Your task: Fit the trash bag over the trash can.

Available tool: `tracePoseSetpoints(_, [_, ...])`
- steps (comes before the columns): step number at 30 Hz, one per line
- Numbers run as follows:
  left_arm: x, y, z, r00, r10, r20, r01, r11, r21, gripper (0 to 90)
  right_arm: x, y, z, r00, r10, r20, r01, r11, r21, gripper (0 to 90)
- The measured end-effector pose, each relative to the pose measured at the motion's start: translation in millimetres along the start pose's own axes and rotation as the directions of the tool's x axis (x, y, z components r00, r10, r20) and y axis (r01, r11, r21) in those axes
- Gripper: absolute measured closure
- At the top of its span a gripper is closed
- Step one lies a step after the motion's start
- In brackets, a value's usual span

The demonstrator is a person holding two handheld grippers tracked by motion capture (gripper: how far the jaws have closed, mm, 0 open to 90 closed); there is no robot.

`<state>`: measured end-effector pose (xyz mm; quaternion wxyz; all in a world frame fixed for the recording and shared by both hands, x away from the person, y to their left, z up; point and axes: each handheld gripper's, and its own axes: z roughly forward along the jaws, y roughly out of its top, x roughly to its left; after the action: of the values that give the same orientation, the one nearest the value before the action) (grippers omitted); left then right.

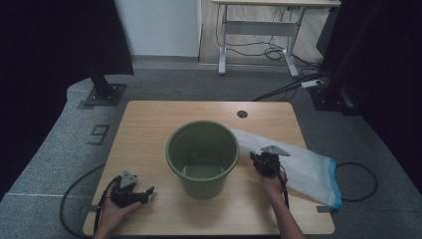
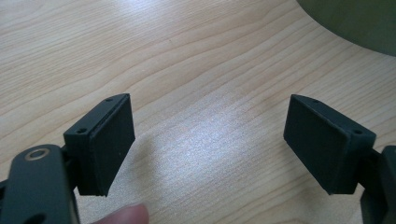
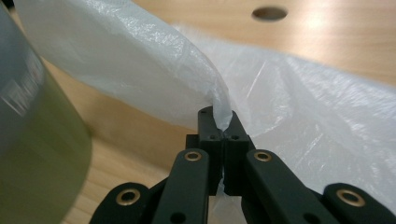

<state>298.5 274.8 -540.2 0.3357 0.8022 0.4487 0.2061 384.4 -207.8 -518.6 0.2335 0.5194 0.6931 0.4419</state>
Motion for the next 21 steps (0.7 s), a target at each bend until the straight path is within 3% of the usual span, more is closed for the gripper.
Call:
tracePoseSetpoints(7, [-1.1,-0.9,1.2,1.0,0.004,-0.005,-0.003,1.0,0.008,16.2,-1.6,23.7,-35.3,0.9991,0.038,-0.018,-0.04,0.995,-0.095,88.7])
tracePoseSetpoints(9, [-1.7,-0.9,1.3,1.0,0.005,-0.005,-0.004,0.9999,0.01,16.1,-1.7,36.0,-54.1,0.9981,0.053,-0.032,-0.058,0.986,-0.157,88.7])
tracePoseSetpoints(11, [-2.0,-1.0,1.4,1.0,0.005,-0.005,-0.005,0.9999,0.011,16.1,-1.6,38.7,-58.1,0.9976,0.059,-0.036,-0.064,0.983,-0.171,88.7])
tracePoseSetpoints(17, [-2.1,-0.9,1.4,1.0,0.004,-0.005,-0.004,0.9999,0.01,16.1,1.2,60.1,-84.5,0.9966,0.068,-0.048,-0.078,0.963,-0.259,88.8])
tracePoseSetpoints(18, [-2.0,-1.0,1.4,1.0,0.004,-0.005,-0.004,0.9999,0.01,16.1,1.0,66.8,-90.0,0.9968,0.067,-0.044,-0.077,0.956,-0.284,88.8])
tracePoseSetpoints(21, [-1.8,-1.1,1.4,1.0,0.004,-0.006,-0.004,0.9999,0.011,16.1,-0.2,73.0,-93.9,0.9964,0.075,-0.039,-0.083,0.95,-0.302,88.9])
